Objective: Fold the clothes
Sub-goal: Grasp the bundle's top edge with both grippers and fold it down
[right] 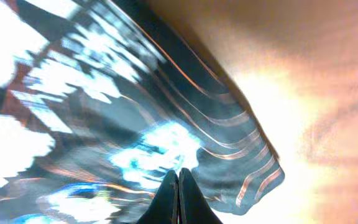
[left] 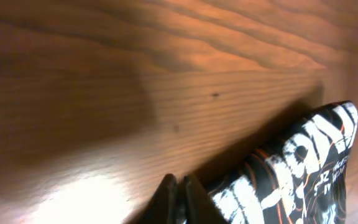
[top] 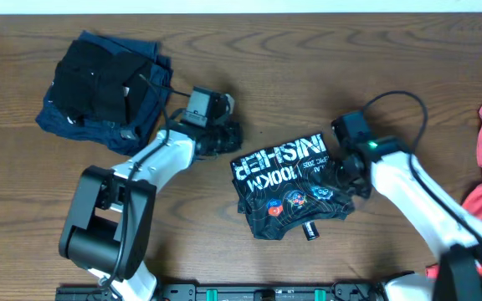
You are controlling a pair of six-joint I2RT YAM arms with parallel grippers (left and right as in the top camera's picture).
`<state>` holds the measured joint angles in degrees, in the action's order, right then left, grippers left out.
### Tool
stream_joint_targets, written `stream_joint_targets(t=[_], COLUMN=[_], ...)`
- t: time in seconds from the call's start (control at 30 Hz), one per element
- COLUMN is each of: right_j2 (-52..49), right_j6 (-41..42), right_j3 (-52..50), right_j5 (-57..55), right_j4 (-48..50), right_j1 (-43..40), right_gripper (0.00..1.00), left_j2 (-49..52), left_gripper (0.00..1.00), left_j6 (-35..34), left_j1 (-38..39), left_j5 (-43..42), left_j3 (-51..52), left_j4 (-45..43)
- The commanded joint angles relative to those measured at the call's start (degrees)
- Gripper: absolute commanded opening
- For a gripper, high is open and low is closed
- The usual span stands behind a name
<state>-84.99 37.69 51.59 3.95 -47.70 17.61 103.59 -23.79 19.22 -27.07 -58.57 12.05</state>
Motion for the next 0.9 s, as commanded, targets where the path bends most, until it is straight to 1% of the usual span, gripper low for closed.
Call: stream_joint_targets(t=[0.0,0.03,0.07,0.13,0.2,0.3,0.4,0.47,0.5,0.53,0.57,0.63,0.7,0.8,0.87], right_j2=[5.73,6.75,7.54,7.76,6.40,3.08,-2.75,-6.54,-8.17,-9.64,-10.67,-12.22,-12.83,-12.85,-12.85], right_j6=[-7.87,-11.10,-13.57,-14.84,-14.86,-14.84,-14.69,-14.12,-13.92,-13.55,-12.48,-9.44,-6.60,-6.45,-6.43], right_j3=[0.35,0.35,0.35,0.35,0.00,-0.61,-0.72,-0.72,-0.72,-0.70,-0.70,-0.72,-0.72,-0.70,-0.72], right_j5=[-0.20,1.09,2.29,3.19,3.82,5.07,5.35,5.33,5.31,5.01,4.15,0.52,-3.74,-5.49,-5.44], right_j4=[4.39,6.32,8.13,10.54,12.74,15.45,17.97,19.41,19.78,19.89,19.67,18.12,15.91,14.10,13.46], right_j1=[1.16,1.16,1.16,1.18,1.22,1.22,1.20,1.20,1.16,1.03,0.81,0.26,-0.44,-1.07,-1.20], right_gripper=[0.01,0.02,0.04,0.05,0.04,0.02,0.01,0.01,0.01,0.01,0.01,0.01,0.01,0.01,0.01], left_j2=[-3.45,-4.31,-5.33,-7.48,-8.44,-8.28,-7.02,-5.09,-4.20,-3.19,-2.45,-1.31,-0.92,-1.05,-1.05], left_gripper=[0.14,0.17,0.23,0.30,0.33,0.33,0.32,0.22,0.19,0.18,0.15,0.13,0.13,0.14,0.15], left_j6=[1.95,2.03,2.12,2.10,2.10,2.10,2.08,1.84,1.42,0.37,-1.01,-4.31,-6.91,-6.69,-5.86], left_j1=[-1.88,-2.10,-2.19,-1.92,-0.66,2.40,7.43,10.14,11.02,11.76,12.13,12.20,11.80,11.06,10.14], left_j5=[-2.86,-3.96,-5.31,-7.37,-8.39,-8.50,-7.80,-7.63,-7.54,-6.99,-6.34,-3.32,1.62,7.02,8.79], left_j3=[-3.37,-3.74,-3.82,-3.82,-3.80,-2.91,-0.20,0.92,1.27,1.60,1.90,2.25,2.25,2.25,2.08], left_j4=[4.87,7.21,9.29,14.25,17.73,18.67,15.06,13.99,14.05,14.67,15.50,18.93,22.86,24.61,24.33])
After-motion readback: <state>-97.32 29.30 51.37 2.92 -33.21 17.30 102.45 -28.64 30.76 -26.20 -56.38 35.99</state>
